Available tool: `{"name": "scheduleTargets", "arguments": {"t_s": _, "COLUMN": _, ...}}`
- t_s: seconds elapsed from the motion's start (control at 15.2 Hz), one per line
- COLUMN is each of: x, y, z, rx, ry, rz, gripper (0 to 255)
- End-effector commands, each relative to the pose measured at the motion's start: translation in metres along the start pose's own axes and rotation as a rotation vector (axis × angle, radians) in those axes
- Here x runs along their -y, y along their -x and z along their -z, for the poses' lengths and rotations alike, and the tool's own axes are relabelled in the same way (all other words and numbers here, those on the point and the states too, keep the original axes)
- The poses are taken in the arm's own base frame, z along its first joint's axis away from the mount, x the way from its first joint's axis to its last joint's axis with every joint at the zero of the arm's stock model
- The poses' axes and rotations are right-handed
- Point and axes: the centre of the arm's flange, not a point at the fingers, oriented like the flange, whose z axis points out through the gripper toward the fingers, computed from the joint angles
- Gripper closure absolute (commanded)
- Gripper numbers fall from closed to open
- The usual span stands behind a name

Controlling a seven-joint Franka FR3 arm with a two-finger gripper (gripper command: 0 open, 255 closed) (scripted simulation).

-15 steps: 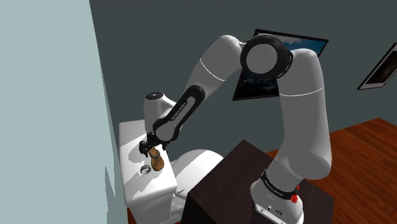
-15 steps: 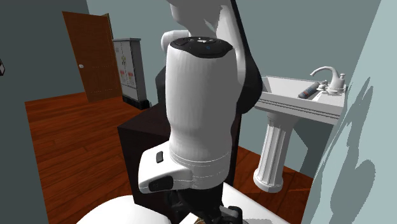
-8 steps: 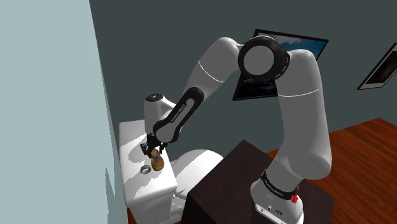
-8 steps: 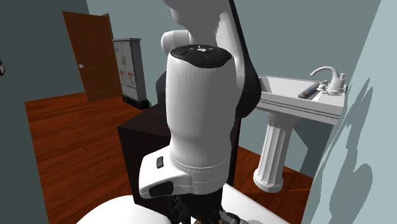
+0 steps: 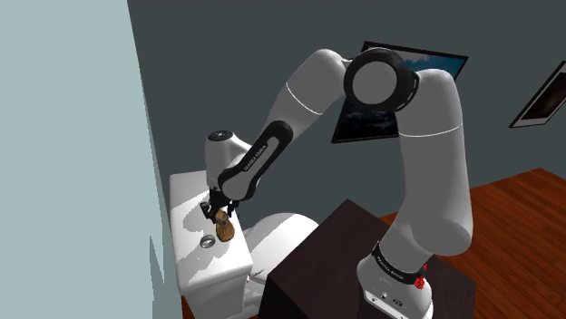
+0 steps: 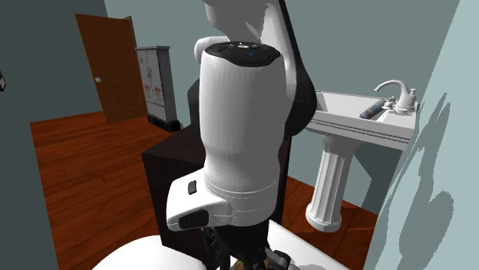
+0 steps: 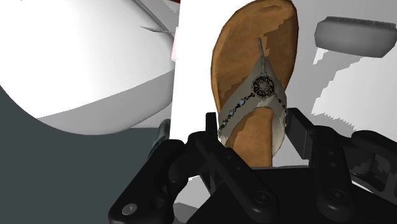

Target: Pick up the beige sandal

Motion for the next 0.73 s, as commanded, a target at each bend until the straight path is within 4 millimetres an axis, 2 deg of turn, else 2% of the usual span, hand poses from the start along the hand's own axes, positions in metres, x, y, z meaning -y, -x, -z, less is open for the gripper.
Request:
{"name": "scheduleTargets", "arguments": {"t_s": 0.0, "x": 0.000, "y": 0.000, "z": 0.010, "rx": 0.000, "ry": 0.000, "rz": 0.000, "gripper": 255}}
{"name": "scheduleTargets", "arguments": {"t_s": 0.66, "x": -0.001, "y": 0.001, "z": 0.062, "rx": 0.000, "ry": 0.000, "rz": 0.000, "gripper": 255}}
